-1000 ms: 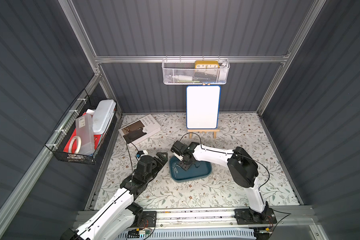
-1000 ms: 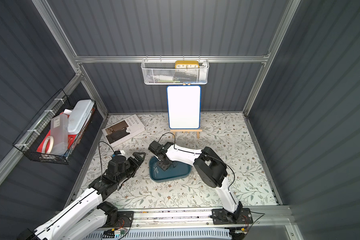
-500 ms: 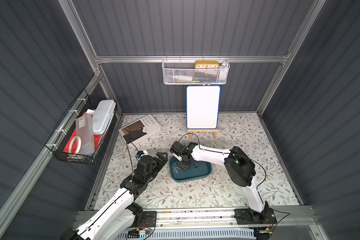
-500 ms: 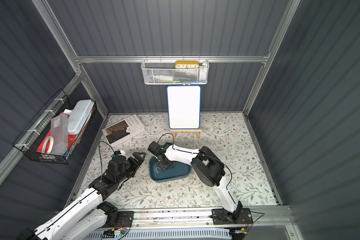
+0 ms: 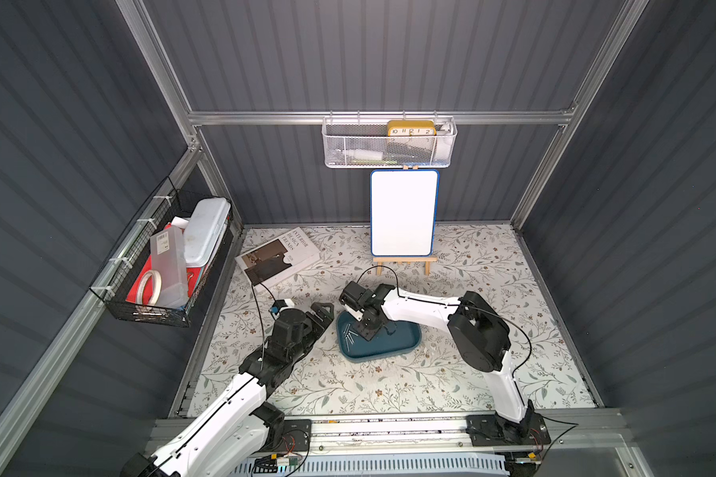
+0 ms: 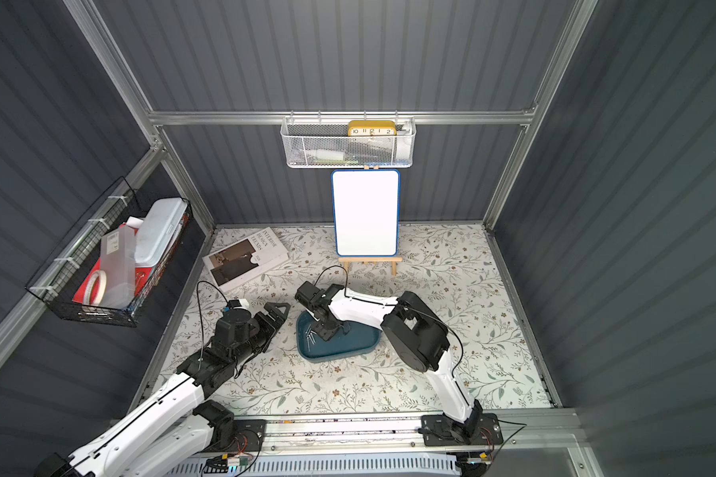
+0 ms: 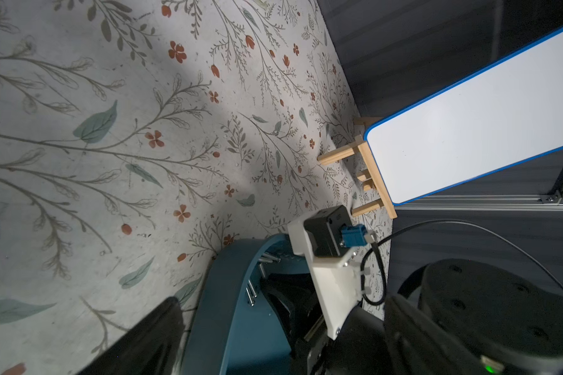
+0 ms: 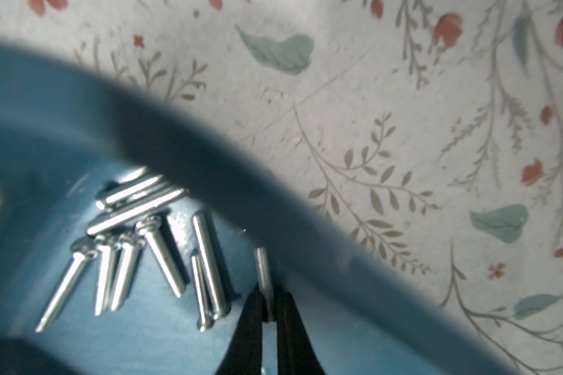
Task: Take out the screws from the storage box
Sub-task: Pick up the screw from the storage box.
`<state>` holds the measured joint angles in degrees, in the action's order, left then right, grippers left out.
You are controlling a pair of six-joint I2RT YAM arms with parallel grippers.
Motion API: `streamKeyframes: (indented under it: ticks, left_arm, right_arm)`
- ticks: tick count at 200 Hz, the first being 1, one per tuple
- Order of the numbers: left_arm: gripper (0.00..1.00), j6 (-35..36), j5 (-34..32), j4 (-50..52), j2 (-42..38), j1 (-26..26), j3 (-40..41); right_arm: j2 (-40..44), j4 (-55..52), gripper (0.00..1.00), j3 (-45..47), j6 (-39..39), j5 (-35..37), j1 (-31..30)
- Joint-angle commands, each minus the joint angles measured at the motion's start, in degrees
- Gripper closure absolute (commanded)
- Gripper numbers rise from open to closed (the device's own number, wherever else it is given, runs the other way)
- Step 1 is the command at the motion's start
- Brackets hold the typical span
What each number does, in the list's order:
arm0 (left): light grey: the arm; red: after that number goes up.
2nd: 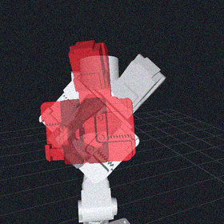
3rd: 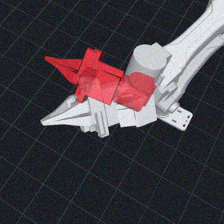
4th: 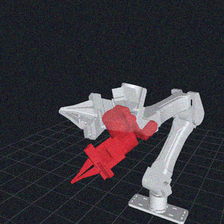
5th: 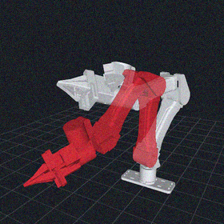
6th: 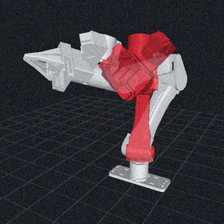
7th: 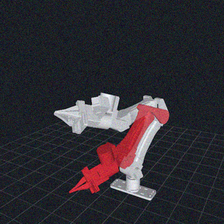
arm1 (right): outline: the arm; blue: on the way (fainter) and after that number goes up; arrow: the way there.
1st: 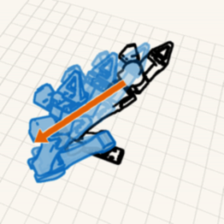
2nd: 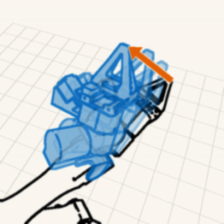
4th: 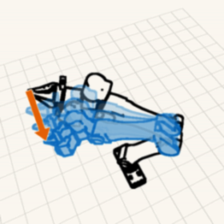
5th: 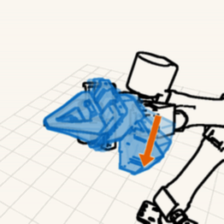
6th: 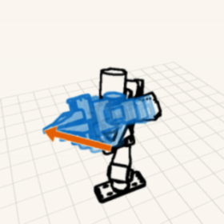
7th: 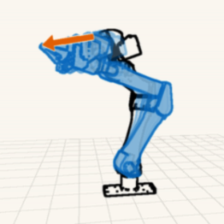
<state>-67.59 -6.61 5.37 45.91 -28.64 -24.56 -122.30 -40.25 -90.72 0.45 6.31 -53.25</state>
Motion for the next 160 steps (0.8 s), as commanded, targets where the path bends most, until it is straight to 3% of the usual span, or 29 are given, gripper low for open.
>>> streamKeyframes:
  ticks: [1, 160]
  left_arm:
    - [0.01, -0.43, 0.40, 1.23, -0.42, -0.18, 0.03]
    - [0.01, -0.30, 0.28, 2.68, 0.65, -0.18, -2.78]
  right_arm:
    - [2.34, -1.86, 0.95, 1.55, -1.19, -2.18, 0.08]
    - [11.78, -0.04, 1.00, 5.20, -5.62, -0.31, 0.65]
